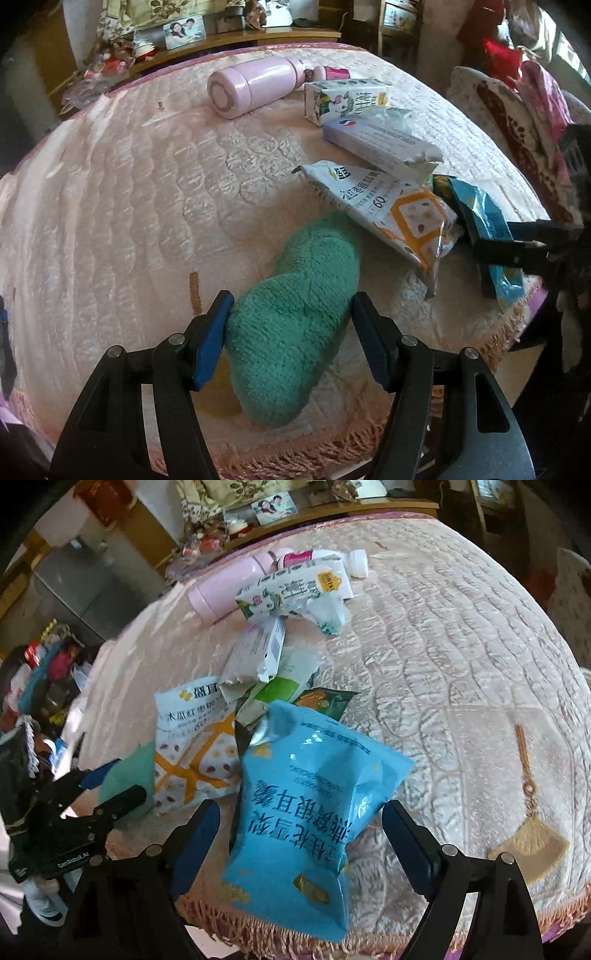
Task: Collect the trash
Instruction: 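Grasp the green towel with the left tool while the right tool grasps the blue snack bag, then carry towel and blue bag over the white bucket and open both tools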
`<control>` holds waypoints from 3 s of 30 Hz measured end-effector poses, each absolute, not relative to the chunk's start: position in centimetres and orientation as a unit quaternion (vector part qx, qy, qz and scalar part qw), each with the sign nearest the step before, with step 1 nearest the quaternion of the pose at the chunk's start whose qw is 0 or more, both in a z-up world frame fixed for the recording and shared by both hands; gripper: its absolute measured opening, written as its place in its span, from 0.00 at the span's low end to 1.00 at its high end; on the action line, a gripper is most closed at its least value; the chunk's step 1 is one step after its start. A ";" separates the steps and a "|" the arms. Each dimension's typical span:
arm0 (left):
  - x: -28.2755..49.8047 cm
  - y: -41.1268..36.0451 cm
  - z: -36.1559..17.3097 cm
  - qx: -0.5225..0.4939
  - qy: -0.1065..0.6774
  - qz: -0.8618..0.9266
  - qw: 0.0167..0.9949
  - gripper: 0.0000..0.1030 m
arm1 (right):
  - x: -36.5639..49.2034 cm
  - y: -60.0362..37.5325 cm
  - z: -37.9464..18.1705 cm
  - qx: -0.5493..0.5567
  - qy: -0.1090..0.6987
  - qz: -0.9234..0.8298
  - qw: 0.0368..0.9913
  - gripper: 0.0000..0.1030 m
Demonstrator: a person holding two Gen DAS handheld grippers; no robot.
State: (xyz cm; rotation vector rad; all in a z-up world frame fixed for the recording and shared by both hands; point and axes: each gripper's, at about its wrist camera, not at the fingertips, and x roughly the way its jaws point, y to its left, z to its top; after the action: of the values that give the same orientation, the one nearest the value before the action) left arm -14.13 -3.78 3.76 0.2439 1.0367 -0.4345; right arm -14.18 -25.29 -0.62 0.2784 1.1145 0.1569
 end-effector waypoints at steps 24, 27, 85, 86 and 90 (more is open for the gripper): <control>-14.9 -0.2 9.8 -0.009 0.465 -0.184 0.866 0.46 | -18.5 -31.9 3.5 0.119 0.450 0.071 0.883 0.48; -15.0 -2.3 10.8 -0.008 0.455 -0.205 0.867 0.46 | -18.8 -32.9 4.3 0.118 0.442 0.064 0.887 0.48; -14.6 -46.8 7.5 0.038 0.481 -0.414 0.772 0.47 | -25.1 -61.3 1.2 0.215 0.416 -0.210 0.858 0.49; -14.5 -47.1 7.3 0.038 0.482 -0.414 0.771 0.48 | -25.1 -61.4 1.0 0.217 0.416 -0.209 0.858 0.49; -14.0 -48.2 6.6 0.035 0.487 -0.415 0.768 0.51 | -25.2 -62.0 0.6 0.225 0.414 -0.210 0.857 0.49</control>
State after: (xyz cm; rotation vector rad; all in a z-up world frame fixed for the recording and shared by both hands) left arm -13.95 -48.24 6.59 0.0755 1.0583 -0.9006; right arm -25.16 -62.03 0.60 0.4731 0.8692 -0.4411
